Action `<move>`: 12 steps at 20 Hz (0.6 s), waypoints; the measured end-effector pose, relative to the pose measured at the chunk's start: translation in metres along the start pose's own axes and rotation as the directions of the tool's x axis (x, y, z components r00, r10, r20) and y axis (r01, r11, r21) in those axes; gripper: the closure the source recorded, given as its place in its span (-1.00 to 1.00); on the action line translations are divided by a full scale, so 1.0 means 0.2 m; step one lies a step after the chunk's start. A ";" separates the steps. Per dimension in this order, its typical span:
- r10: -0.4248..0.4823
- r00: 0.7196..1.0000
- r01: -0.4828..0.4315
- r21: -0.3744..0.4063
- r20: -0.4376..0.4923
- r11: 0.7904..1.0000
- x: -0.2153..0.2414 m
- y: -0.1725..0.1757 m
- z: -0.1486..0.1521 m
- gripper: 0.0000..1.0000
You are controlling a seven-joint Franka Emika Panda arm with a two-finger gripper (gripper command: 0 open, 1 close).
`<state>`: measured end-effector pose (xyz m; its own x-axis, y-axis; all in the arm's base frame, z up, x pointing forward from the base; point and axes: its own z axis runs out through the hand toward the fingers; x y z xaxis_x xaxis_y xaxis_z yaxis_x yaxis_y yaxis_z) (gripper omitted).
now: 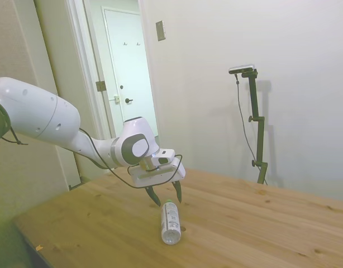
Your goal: Stand the water bottle
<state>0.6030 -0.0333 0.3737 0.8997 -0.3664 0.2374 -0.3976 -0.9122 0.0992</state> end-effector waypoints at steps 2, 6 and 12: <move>-0.005 1.000 0.005 0.003 -0.002 1.000 0.00 -0.02 0.03 1.00; -0.003 1.000 0.004 0.014 -0.024 1.000 0.02 -0.03 0.08 1.00; -0.004 1.000 0.005 0.018 -0.028 1.000 0.03 -0.05 0.11 1.00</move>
<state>0.6161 -0.0306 0.3529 0.8960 -0.3573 0.2638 -0.3901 -0.9170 0.0831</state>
